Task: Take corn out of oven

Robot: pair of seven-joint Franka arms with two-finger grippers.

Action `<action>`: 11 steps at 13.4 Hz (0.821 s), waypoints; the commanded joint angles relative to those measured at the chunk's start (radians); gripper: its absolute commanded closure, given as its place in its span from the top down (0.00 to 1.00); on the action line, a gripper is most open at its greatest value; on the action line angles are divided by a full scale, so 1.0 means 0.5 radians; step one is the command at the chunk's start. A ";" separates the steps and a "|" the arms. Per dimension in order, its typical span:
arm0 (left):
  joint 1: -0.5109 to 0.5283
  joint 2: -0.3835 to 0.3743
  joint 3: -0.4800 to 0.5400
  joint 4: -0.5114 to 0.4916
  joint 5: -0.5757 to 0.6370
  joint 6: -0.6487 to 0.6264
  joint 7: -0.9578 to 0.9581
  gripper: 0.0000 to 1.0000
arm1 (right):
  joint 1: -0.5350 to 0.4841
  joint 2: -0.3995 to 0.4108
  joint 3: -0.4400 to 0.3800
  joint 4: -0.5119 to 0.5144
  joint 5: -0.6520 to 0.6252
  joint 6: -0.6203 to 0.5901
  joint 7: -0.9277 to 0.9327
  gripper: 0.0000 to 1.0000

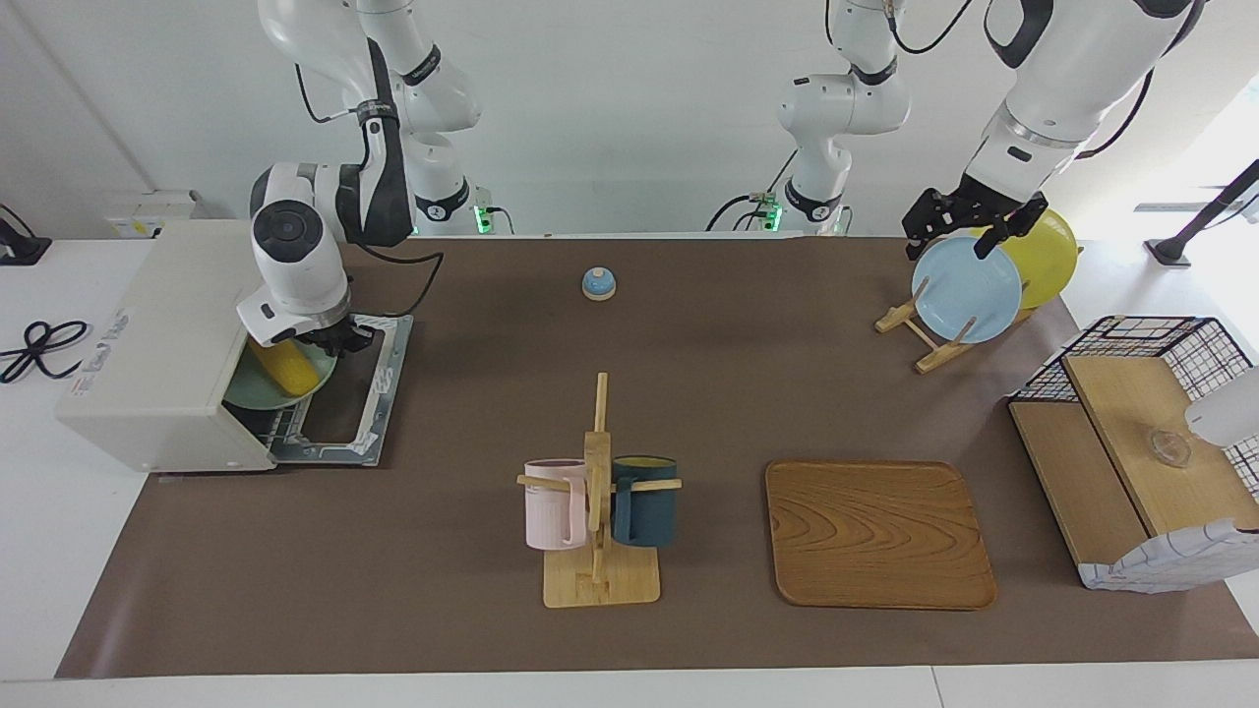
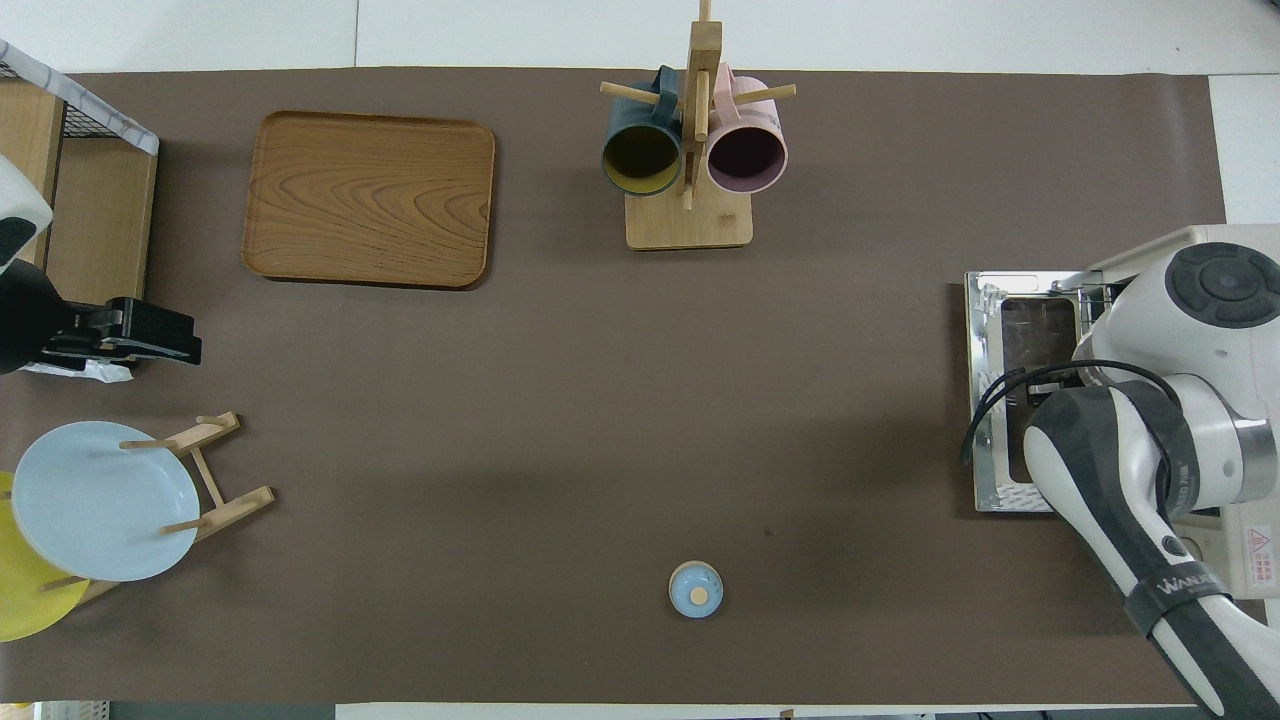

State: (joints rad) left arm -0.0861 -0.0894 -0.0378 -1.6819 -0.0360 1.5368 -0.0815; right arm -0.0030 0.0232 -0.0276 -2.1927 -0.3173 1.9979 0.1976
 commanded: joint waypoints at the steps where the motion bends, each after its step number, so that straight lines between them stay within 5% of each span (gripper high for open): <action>1: -0.015 -0.021 0.002 -0.014 0.029 -0.005 0.010 1.00 | 0.055 -0.071 0.012 -0.060 -0.077 -0.038 -0.012 0.00; 8: 0.013 0.231 -0.001 0.259 0.032 0.019 -0.138 1.00 | 0.588 0.070 0.021 0.436 0.100 -0.421 0.286 0.00; 11: 0.004 0.139 -0.013 0.134 0.035 0.004 -0.107 1.00 | 0.775 0.156 0.024 0.623 0.232 -0.543 0.420 0.00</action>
State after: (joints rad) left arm -0.0850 0.0042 -0.0354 -1.5936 -0.0353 1.5517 -0.1337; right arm 0.3463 0.0432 -0.0134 -1.9739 -0.2352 1.7911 0.3601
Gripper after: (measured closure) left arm 0.000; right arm 0.974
